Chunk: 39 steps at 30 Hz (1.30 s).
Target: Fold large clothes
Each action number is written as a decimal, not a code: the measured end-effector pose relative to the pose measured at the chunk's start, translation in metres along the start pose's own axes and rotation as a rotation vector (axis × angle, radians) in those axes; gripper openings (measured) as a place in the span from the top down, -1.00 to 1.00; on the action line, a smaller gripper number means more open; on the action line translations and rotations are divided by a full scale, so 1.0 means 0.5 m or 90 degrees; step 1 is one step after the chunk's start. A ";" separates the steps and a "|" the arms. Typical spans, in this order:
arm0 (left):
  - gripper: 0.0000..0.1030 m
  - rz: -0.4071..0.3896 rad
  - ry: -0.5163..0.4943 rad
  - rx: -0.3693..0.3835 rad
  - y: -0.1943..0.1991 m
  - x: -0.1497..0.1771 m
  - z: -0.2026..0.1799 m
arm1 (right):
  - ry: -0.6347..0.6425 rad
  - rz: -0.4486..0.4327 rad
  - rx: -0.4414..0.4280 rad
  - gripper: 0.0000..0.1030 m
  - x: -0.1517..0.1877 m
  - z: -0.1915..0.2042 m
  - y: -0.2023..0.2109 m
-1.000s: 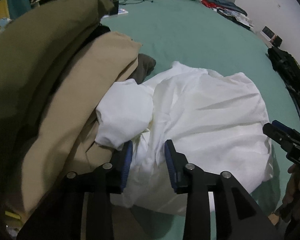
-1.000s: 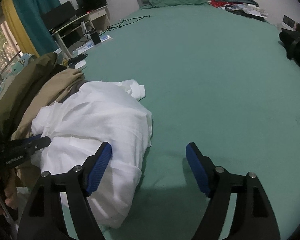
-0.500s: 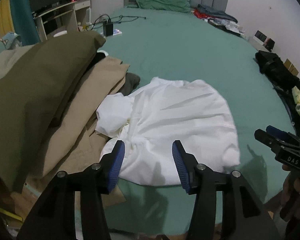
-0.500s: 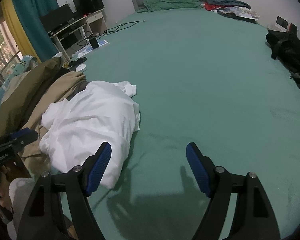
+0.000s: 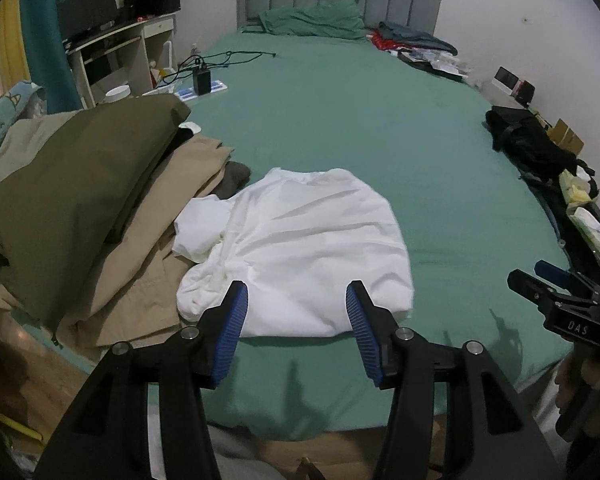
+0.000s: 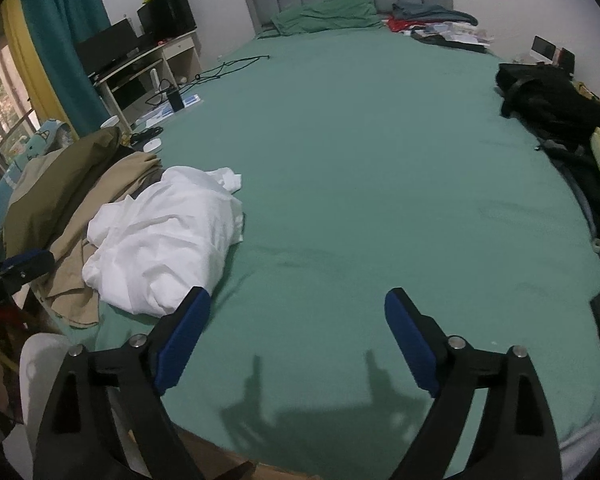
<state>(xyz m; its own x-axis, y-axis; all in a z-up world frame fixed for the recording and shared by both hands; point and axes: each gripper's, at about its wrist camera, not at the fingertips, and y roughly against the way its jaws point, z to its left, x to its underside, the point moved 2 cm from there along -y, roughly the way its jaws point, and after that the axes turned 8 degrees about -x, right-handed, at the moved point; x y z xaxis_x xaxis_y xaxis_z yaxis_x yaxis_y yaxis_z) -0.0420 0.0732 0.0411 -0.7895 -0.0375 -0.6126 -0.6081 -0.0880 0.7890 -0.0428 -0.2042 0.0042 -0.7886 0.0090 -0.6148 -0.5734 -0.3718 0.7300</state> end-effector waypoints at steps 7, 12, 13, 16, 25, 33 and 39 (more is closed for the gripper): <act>-0.05 -0.028 0.002 0.003 0.047 -0.002 -0.037 | -0.013 -0.018 0.020 -0.84 0.013 -0.040 0.067; -0.29 -0.067 0.013 -0.007 0.087 -0.010 -0.060 | -0.012 -0.038 0.039 -0.84 0.011 -0.060 0.121; -0.30 -0.074 0.015 -0.007 0.095 -0.012 -0.064 | -0.011 -0.043 0.043 -0.85 0.009 -0.063 0.133; -0.30 -0.092 0.013 0.001 0.122 -0.022 -0.081 | -0.010 -0.057 0.054 -0.85 0.003 -0.072 0.165; -0.29 -0.141 -0.010 0.017 0.193 -0.046 -0.127 | -0.009 -0.106 0.088 -0.85 -0.017 -0.101 0.258; -0.29 -0.201 -0.010 0.011 0.251 -0.060 -0.148 | 0.010 -0.167 0.113 -0.85 -0.037 -0.096 0.335; -0.33 -0.260 0.004 0.022 0.287 -0.063 -0.148 | 0.043 -0.215 0.125 -0.85 -0.047 -0.075 0.376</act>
<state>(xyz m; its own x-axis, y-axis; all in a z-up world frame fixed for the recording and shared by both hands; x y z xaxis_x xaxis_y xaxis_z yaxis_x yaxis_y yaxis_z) -0.0980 -0.0121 0.1702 -0.4825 -0.0130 -0.8758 -0.8737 -0.0634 0.4823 -0.1236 -0.3093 0.1449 -0.5358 0.0363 -0.8436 -0.8347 -0.1733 0.5227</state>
